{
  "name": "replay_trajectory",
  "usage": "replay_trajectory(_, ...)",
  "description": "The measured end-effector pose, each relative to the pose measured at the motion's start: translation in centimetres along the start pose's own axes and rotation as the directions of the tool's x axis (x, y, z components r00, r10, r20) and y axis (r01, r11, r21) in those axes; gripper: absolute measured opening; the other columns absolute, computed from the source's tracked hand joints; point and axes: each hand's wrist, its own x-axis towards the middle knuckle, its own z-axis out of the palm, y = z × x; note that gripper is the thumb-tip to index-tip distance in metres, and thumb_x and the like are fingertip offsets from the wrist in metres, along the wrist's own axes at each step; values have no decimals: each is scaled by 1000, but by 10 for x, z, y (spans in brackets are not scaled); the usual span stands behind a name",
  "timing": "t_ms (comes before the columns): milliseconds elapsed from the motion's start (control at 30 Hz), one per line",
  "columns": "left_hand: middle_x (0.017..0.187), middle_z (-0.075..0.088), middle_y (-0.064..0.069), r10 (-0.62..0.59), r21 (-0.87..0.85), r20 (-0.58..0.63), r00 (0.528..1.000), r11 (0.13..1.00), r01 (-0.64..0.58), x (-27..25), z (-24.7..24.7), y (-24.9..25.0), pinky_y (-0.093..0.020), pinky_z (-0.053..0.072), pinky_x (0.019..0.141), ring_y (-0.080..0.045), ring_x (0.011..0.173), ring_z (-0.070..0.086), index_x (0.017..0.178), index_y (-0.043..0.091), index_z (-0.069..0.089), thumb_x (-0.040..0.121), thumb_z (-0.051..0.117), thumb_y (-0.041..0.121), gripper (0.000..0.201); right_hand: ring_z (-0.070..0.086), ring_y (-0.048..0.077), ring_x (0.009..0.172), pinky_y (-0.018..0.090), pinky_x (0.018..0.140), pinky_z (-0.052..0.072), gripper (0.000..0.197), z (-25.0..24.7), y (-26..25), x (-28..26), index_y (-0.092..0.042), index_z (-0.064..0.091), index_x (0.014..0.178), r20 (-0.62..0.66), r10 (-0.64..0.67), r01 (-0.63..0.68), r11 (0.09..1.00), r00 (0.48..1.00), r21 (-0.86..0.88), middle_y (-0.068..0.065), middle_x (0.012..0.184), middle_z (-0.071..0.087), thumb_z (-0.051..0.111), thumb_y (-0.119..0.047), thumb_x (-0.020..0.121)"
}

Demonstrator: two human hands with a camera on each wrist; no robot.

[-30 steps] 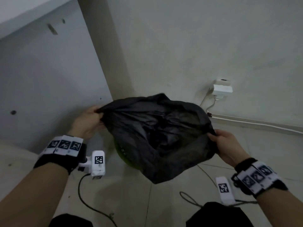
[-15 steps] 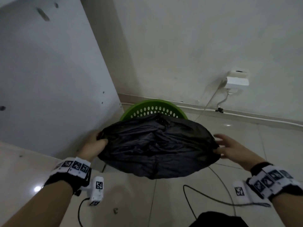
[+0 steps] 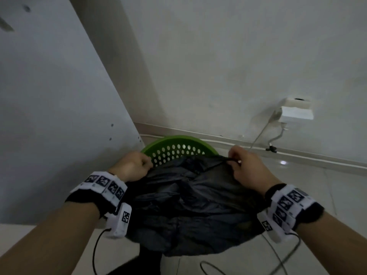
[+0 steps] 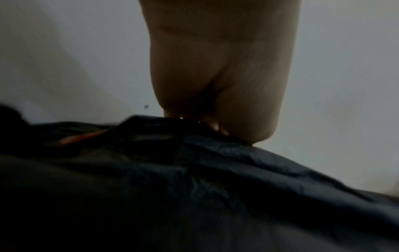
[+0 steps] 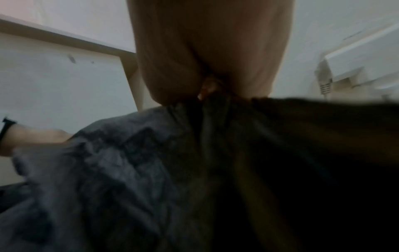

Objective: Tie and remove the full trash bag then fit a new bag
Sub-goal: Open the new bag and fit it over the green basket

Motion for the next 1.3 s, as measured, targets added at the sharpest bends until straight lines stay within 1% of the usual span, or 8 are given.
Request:
replay_trajectory(167, 84, 68, -9, -25, -478, -511, 859, 839, -261, 30, -17, -21, -37, 50, 79, -24, 83, 64, 79, 29, 61, 96, 62, 26, 17, 56, 18, 71, 29, 68, 48, 28, -8, 14, 28, -17, 60, 73, -121, -308, 314, 949, 944, 39, 1, 77, 58, 45, 6, 71)
replay_trajectory(300, 79, 53, -16, 221, -557, -376, 900, 722, -410, 41, -16, -28, -31, 43, 71, -16, 73, 51, 73, 20, 47, 86, 76, 22, 32, 63, 25, 95, 27, 86, 48, 44, -2, 27, 51, -14, 69, 116, 15, -220, 221, 968, 975, -120, 6, 105, 66, 54, 7, 80)
replay_trajectory(500, 89, 64, 1, 289, -228, -422, 859, 883, -409, 76, -16, -46, -27, 47, 81, -12, 84, 61, 79, 23, 71, 77, 84, 25, 13, 54, 23, 127, 24, 108, 37, 66, 14, 36, 73, -20, 43, 147, 212, -81, 100, 992, 974, -82, 5, 141, 57, 57, -2, 85)
replay_trajectory(600, 111, 61, 1, 270, -133, -322, 907, 936, -326, 87, -10, -49, -24, 42, 93, -14, 105, 58, 121, 23, 71, 93, 65, 31, 30, 51, 11, 126, 21, 108, 34, 66, 25, 39, 82, -29, 44, 145, 287, 18, -34, 998, 958, 53, -5, 138, 56, 58, -4, 86)
replay_trajectory(767, 141, 56, -14, -189, -14, 180, 965, 981, 194, 98, -11, -46, -34, 40, 103, -29, 123, 54, 125, 12, 66, 101, 23, 58, 67, 60, 15, 114, 33, 102, 46, 25, 39, 58, 78, -38, 65, 114, 587, 232, -279, 960, 776, -10, -8, 123, 65, 53, -25, 96)
replay_trajectory(900, 158, 40, -2, -153, -168, 142, 978, 970, 176, 65, -9, -52, -37, 23, 120, -24, 145, 35, 148, 19, 46, 95, 23, 68, 76, 67, 7, 103, 30, 93, 51, 20, 28, 69, 43, -49, 68, 102, 595, 197, -315, 944, 779, 100, -13, 113, 72, 49, -53, 95)
replay_trajectory(1033, 158, 38, -4, -214, -354, 37, 976, 911, 213, 12, -9, -51, -38, 30, 117, -27, 144, 38, 159, 27, 18, 94, 45, 61, 78, 64, 5, 88, 28, 78, 52, 51, -5, 53, 4, -38, 67, 96, 51, 39, -49, 978, 998, 205, -13, 99, 68, 45, -79, 77)
replay_trajectory(1300, 107, 71, -12, -441, -559, 266, 857, 654, 510, -98, 32, -48, -48, 62, 76, -32, 85, 73, 130, 19, 55, 87, 61, 59, 59, 59, 17, 96, 34, 82, 50, 63, 37, -10, -90, -18, 65, 128, 236, -465, 499, 860, 853, -110, -4, 116, 63, 65, -64, 83)
